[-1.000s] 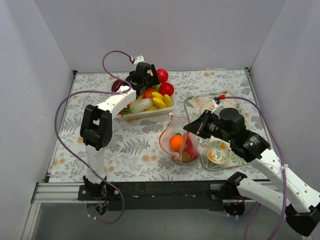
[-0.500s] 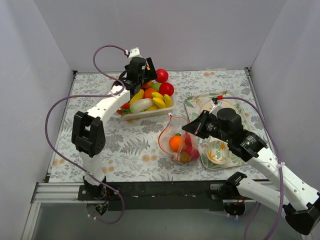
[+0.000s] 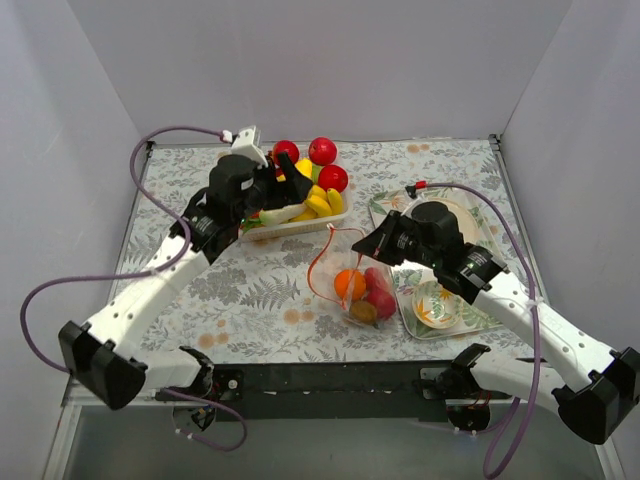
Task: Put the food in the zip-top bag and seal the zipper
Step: Pick up the fake fruit from the bin, then place the fake fruit in the zipper food storage bag.
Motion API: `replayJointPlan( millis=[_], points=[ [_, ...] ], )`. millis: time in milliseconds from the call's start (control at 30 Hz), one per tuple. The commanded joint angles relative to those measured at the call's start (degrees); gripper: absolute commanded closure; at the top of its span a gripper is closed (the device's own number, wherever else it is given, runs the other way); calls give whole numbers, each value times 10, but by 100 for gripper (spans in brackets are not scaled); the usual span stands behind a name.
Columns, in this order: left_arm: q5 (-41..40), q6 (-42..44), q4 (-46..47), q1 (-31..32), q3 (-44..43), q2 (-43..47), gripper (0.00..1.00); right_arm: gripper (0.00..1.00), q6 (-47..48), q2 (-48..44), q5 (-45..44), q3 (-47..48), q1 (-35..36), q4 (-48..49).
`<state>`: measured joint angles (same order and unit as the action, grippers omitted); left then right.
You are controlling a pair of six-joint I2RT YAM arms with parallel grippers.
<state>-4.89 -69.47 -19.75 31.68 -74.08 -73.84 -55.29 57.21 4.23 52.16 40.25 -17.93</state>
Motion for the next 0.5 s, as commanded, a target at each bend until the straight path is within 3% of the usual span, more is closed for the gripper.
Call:
replayJointPlan(
  millis=[0,200,467],
  points=[
    [71,-43,-42,47,89,97,51,99,7,17,-18,52,4,40],
    [86,-105,-44,120,142,146,51,99,-3,32,-28,64,4,43],
    [67,-127,-30,165,161,118,50,99,-7,36,-39,77,7,38]
  ],
)
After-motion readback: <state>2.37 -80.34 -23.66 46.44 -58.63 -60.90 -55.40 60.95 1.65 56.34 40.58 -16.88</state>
